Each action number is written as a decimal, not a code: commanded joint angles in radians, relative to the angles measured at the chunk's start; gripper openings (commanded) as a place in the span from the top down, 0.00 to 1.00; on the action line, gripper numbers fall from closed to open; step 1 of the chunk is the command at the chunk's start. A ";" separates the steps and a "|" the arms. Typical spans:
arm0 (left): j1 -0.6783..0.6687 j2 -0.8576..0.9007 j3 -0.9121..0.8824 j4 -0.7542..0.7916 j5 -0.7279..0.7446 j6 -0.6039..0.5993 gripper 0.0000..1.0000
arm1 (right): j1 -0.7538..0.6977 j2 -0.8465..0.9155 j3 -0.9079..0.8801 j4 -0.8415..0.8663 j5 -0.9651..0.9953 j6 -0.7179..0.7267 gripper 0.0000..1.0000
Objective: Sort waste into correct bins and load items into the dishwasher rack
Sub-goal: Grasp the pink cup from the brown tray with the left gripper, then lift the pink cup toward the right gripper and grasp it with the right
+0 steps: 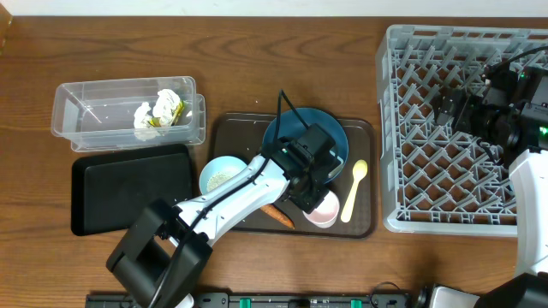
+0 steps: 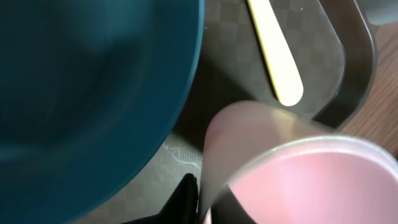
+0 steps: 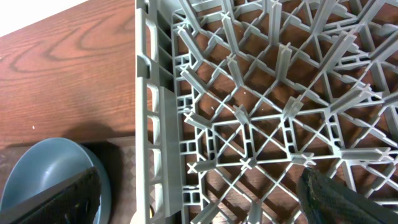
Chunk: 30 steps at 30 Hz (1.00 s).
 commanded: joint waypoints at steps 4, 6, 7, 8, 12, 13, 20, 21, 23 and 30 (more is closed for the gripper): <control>0.060 -0.115 0.022 -0.006 0.005 -0.022 0.94 | 0.006 0.000 0.012 0.000 0.003 -0.026 0.01; 0.109 -0.164 0.022 -0.003 0.005 -0.056 0.94 | 0.006 0.000 0.012 0.000 0.003 -0.033 0.01; 0.137 -0.186 0.022 0.001 0.006 -0.070 0.94 | 0.006 0.000 0.012 0.000 0.003 -0.033 0.01; 0.174 -0.212 0.022 0.007 0.011 -0.087 0.94 | 0.006 0.000 0.012 0.001 0.003 -0.033 0.01; 0.345 -0.282 0.022 0.097 0.141 -0.173 0.94 | 0.006 0.000 0.012 0.010 -0.047 -0.079 0.01; 0.385 -0.288 0.022 0.131 0.193 -0.201 0.94 | 0.006 0.000 0.012 0.014 -0.090 -0.100 0.01; 0.626 -0.240 0.022 0.465 0.602 -0.629 0.94 | 0.047 0.017 0.012 0.037 -0.441 -0.343 0.01; 0.644 -0.227 0.022 0.509 0.649 -0.684 0.94 | 0.059 0.024 0.012 0.037 -0.515 -0.406 0.01; 0.666 -0.200 0.022 0.589 0.747 -0.760 0.94 | 0.089 0.043 0.012 0.037 -0.703 -0.542 0.01; 0.657 -0.108 0.022 0.745 1.034 -0.814 0.93 | 0.212 0.149 0.012 0.127 -1.048 -0.776 0.01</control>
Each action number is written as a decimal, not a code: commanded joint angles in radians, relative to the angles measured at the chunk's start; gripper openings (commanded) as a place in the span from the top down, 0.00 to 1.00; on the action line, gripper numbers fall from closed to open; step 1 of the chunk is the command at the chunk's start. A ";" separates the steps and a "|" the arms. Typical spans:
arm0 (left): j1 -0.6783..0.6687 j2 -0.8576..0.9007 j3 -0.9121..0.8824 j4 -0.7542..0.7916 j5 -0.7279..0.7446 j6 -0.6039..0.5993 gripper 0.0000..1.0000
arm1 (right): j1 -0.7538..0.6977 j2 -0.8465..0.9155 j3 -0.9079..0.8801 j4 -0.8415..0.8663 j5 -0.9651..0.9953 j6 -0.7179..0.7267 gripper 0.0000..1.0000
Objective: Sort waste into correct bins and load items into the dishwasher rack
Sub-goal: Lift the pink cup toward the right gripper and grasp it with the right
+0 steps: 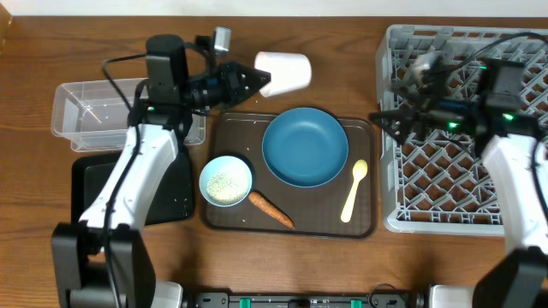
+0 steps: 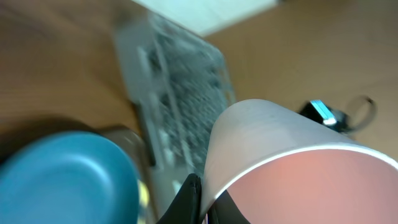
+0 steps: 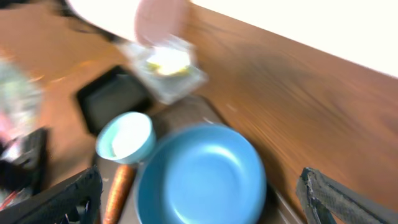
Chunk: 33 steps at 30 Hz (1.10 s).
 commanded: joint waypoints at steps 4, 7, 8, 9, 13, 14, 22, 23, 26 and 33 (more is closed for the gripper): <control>-0.033 0.045 0.017 0.013 0.240 -0.013 0.94 | 0.121 0.100 0.012 0.111 -0.288 -0.141 0.02; -0.050 0.047 0.017 0.013 0.243 0.010 0.93 | 0.174 0.130 0.012 0.188 -0.327 -0.141 0.06; -0.055 0.047 0.017 0.013 0.243 0.010 0.94 | 0.190 0.136 0.012 0.214 -0.327 -0.141 0.07; -0.061 0.047 0.017 0.013 0.243 0.010 0.94 | 0.203 0.139 0.012 0.235 -0.326 -0.141 0.09; -0.083 0.047 0.017 0.013 0.247 0.014 0.93 | 0.251 0.143 0.012 0.348 -0.324 -0.140 0.11; -0.087 0.047 0.016 0.013 0.248 0.018 0.94 | 0.261 0.143 0.012 0.380 -0.323 -0.137 0.12; -0.093 0.047 0.017 0.012 0.250 0.018 0.94 | 0.274 0.143 0.012 0.600 -0.315 0.026 0.15; -0.093 0.047 0.017 0.012 0.250 0.018 0.94 | 0.274 0.143 0.012 0.629 -0.315 0.050 0.16; -0.093 0.047 0.016 0.013 0.249 0.018 0.94 | 0.274 0.143 0.012 0.699 -0.315 0.106 0.18; -0.093 0.047 0.017 0.013 0.249 0.018 0.94 | 0.275 0.143 0.012 0.727 -0.315 0.130 0.23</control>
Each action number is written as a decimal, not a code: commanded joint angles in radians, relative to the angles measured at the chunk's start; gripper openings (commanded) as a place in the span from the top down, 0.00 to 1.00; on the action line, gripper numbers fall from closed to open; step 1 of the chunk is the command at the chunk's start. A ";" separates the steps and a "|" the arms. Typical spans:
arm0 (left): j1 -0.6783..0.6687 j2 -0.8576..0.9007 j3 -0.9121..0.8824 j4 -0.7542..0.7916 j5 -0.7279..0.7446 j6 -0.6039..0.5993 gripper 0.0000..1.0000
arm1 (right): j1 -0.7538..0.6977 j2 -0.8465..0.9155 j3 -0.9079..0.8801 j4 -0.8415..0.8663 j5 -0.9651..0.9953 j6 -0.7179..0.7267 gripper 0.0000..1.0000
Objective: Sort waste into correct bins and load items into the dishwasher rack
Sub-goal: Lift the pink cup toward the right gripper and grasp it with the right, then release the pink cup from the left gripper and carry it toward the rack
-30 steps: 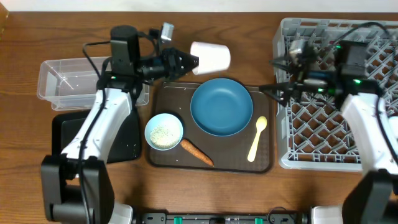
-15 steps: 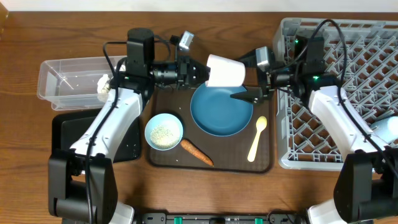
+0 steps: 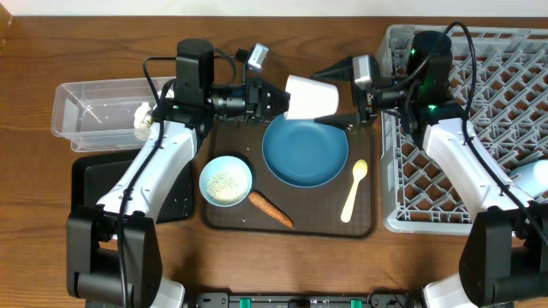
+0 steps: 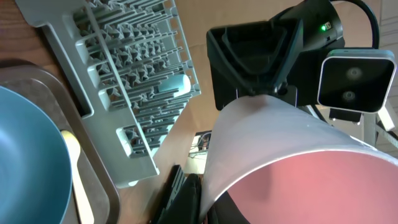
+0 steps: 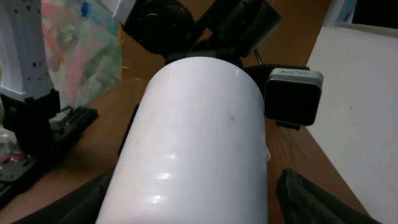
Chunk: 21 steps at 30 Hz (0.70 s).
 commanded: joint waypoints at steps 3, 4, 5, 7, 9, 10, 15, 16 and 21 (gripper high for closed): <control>0.000 0.004 0.017 0.002 0.025 0.021 0.94 | 0.012 0.000 0.012 0.003 -0.011 0.040 0.26; 0.000 0.004 0.017 0.002 0.025 0.021 0.94 | 0.013 0.000 0.012 0.003 -0.011 0.040 0.27; 0.000 0.004 0.017 0.002 0.025 0.021 0.94 | 0.014 0.000 0.012 0.003 -0.011 0.040 0.29; 0.000 0.004 0.017 0.002 0.025 0.021 0.94 | 0.018 0.000 0.012 0.003 -0.011 0.040 0.31; 0.000 0.004 0.017 0.002 0.025 0.021 0.94 | 0.020 0.000 0.012 0.003 -0.011 0.040 0.33; 0.000 0.004 0.017 0.002 0.025 0.021 0.93 | 0.020 0.000 0.012 0.003 -0.011 0.040 0.34; 0.000 0.004 0.017 0.002 0.025 0.021 0.87 | 0.019 0.000 0.012 0.003 -0.011 0.040 0.43; 0.000 0.004 0.017 0.002 0.025 0.021 0.86 | 0.018 0.000 0.012 0.003 -0.011 0.040 0.44; 0.000 0.004 0.017 0.002 0.025 0.021 0.83 | 0.018 0.000 0.012 0.003 -0.011 0.040 0.47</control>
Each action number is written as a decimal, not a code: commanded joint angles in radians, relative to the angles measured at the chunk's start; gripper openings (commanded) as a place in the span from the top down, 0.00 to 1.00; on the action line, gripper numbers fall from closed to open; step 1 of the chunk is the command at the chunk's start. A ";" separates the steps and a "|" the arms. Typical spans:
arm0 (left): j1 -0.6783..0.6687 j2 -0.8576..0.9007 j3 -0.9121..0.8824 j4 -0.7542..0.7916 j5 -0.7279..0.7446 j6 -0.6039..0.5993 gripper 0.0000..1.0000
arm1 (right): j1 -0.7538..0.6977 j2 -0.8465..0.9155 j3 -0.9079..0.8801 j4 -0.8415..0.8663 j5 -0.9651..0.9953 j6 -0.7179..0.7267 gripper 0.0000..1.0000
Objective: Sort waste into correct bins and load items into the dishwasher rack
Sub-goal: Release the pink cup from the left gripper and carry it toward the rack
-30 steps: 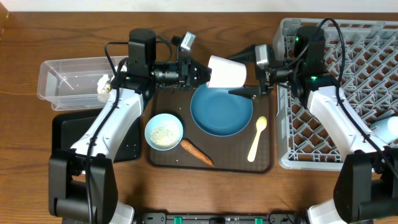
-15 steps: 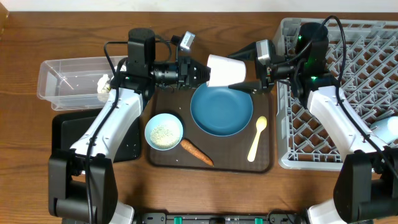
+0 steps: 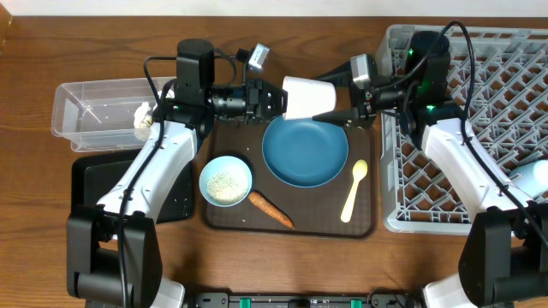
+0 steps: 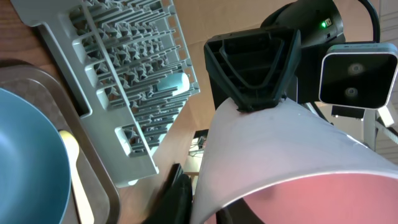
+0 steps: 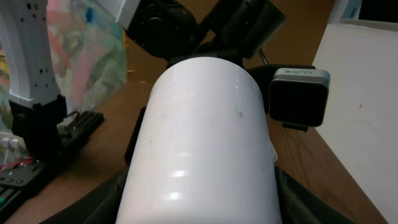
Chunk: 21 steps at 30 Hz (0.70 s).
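A cup [image 3: 310, 97], white outside and pink inside, hangs on its side above the back edge of the brown tray [image 3: 231, 137]. My left gripper [image 3: 276, 98] is shut on its rim, one finger inside and one outside, as the left wrist view shows at the cup [image 4: 280, 155]. From the rack side my right gripper [image 3: 347, 96] holds the cup's closed end. In the right wrist view the cup [image 5: 202, 143] fills the gap, with a finger against each side. The grey dishwasher rack [image 3: 514, 197] stands at the right.
On the tray lie a blue plate [image 3: 304, 150], a light blue bowl [image 3: 226, 181] with crumbs, a carrot [image 3: 271, 210] and a yellow spoon [image 3: 354, 190]. A clear bin [image 3: 94, 107] with crumpled waste and a black bin [image 3: 128, 184] stand left. A pale blue item [image 3: 535, 178] sits in the rack.
My right gripper's fingers have closed in from either side of the cup's closed end onto it. The cup and the left gripper have barely moved.
My left gripper was down at the cup on the tray beside the plate, with the right arm over the rack. Then it held the cup in the air behind the tray. Then the cup lay sideways between both grippers, and now both hold it.
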 commanded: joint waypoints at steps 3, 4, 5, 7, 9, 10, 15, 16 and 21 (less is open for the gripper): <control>0.002 0.004 0.017 0.002 0.017 0.027 0.73 | 0.007 0.000 0.012 -0.001 -0.004 0.007 0.56; 0.004 0.004 0.017 0.002 0.017 0.042 0.69 | 0.004 0.000 0.012 -0.001 -0.004 0.008 0.58; 0.007 0.004 0.017 0.002 0.017 0.055 0.66 | -0.001 0.000 0.012 -0.001 -0.002 0.019 0.60; 0.015 0.004 0.017 -0.010 -0.006 0.091 0.61 | -0.015 0.000 0.012 -0.001 0.040 0.087 0.67; 0.024 0.004 0.016 -0.031 -0.058 0.124 0.60 | -0.035 0.000 0.012 -0.001 0.084 0.156 0.73; 0.029 0.004 0.017 -0.047 -0.088 0.146 0.59 | -0.047 0.000 0.012 -0.002 0.100 0.189 0.76; 0.055 0.004 0.017 -0.214 -0.363 0.269 0.57 | -0.107 0.000 0.012 -0.006 0.187 0.327 0.87; 0.060 0.004 0.017 -0.257 -0.427 0.289 0.57 | -0.117 0.000 0.012 -0.010 0.206 0.345 0.90; 0.077 -0.001 0.017 -0.427 -0.595 0.399 0.57 | -0.193 0.000 0.012 -0.016 0.271 0.459 0.98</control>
